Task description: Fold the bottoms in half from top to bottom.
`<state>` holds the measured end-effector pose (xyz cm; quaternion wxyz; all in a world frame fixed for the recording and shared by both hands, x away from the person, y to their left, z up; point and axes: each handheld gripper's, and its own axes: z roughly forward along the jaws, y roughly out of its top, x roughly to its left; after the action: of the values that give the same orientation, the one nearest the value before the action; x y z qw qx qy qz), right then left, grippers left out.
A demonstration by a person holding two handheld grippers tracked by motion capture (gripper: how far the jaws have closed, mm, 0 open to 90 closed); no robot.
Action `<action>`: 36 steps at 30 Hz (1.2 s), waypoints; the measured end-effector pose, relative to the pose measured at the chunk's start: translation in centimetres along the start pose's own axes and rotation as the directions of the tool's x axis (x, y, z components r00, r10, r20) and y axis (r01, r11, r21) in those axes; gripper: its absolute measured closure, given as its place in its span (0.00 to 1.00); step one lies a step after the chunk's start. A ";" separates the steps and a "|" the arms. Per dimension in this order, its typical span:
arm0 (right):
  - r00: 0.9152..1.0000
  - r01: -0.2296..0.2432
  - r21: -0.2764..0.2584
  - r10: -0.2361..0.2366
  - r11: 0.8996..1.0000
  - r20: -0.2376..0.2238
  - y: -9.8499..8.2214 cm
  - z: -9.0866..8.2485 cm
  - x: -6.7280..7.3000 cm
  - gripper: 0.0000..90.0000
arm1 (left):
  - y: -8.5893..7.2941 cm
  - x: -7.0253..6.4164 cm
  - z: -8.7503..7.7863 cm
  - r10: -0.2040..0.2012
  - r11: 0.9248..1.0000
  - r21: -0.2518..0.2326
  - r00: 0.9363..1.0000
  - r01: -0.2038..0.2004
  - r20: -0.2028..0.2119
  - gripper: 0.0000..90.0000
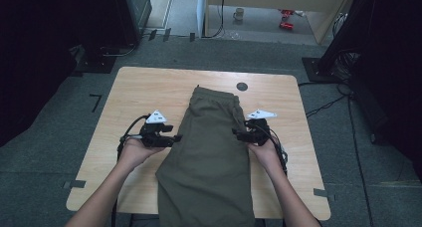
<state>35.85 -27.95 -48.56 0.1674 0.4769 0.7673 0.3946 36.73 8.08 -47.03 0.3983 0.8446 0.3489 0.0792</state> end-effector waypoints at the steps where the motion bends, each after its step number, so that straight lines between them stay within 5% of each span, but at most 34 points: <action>1: 1.000 -0.003 -0.009 0.003 1.000 0.003 0.1 0.1 -0.2 0.42 | 0.3 0.3 0.3 -0.003 1.000 0.004 1.000 0.003 -0.008 0.47; 3: 1.000 -0.021 -0.036 0.021 0.999 -0.005 0.2 0.1 -0.7 0.42 | 0.8 0.9 0.8 -0.015 1.000 0.005 1.000 0.015 -0.006 0.48; 6: 1.000 -0.029 0.021 0.029 0.999 -0.004 0.7 0.7 -1.2 0.40 | 1.6 1.7 1.4 -0.032 0.999 0.011 0.999 0.032 0.004 0.49; 17: 0.999 -0.036 0.013 0.036 0.999 0.010 2.4 1.7 -2.2 0.42 | 3.8 3.3 3.8 -0.028 0.999 0.037 0.999 0.028 0.015 0.49; 28: 0.998 -0.053 0.002 0.053 0.999 0.016 4.7 2.8 -3.3 0.39 | 5.7 4.7 5.9 -0.043 0.999 -0.002 0.999 0.043 0.002 0.49; 36: 0.996 -0.086 0.028 0.085 0.996 0.013 4.7 4.0 -4.2 0.34 | 6.6 5.3 7.4 -0.053 0.998 0.045 0.998 0.053 0.015 0.48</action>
<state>43.18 -28.70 -48.01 0.1482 0.5140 0.7508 0.3875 47.22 4.03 -47.95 0.3839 0.8444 0.3696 0.0540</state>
